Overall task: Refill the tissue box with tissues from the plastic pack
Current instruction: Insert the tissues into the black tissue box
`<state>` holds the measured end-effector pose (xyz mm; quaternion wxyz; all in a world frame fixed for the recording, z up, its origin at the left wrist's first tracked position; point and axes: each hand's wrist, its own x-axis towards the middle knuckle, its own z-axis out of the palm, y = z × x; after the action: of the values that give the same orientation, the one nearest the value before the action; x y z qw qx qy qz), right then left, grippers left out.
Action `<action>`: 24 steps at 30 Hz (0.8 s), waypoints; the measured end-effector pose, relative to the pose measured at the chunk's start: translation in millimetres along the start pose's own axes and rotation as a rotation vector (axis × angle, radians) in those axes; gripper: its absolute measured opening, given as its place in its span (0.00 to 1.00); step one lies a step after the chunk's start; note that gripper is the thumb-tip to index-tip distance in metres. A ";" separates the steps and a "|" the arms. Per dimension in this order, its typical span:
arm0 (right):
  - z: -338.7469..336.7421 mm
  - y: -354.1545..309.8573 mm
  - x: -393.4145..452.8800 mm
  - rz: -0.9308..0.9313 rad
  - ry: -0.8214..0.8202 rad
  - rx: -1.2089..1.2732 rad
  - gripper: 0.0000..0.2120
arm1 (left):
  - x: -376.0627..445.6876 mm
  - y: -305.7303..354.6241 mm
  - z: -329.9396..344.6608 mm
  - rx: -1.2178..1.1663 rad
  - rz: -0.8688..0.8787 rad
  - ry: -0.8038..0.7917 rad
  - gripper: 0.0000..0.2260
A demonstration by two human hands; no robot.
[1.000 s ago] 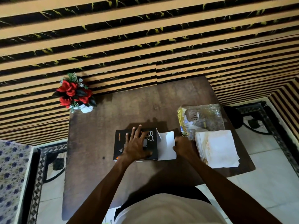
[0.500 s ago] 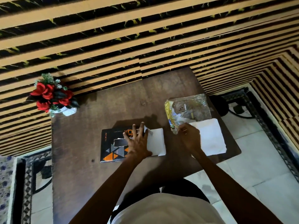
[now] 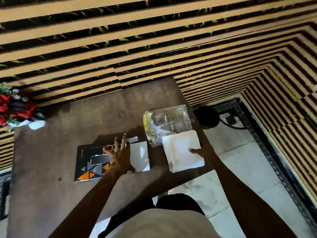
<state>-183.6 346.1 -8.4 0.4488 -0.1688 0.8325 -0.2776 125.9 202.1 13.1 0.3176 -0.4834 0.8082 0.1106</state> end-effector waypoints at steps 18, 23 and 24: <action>-16.5 11.1 19.1 0.181 -0.490 0.409 0.19 | -2.7 4.0 6.8 -0.021 -0.031 0.048 0.62; -9.4 17.9 17.1 0.147 -0.494 0.351 0.27 | -4.2 2.6 5.6 -0.038 -0.024 0.052 0.61; -7.6 17.2 16.4 0.144 -0.523 0.394 0.27 | -4.7 2.4 5.3 -0.038 -0.022 0.050 0.61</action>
<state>-199.4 353.4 -26.4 0.6898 -0.0850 0.6292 -0.3479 127.6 209.1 11.6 0.2895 -0.5009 0.8082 0.1103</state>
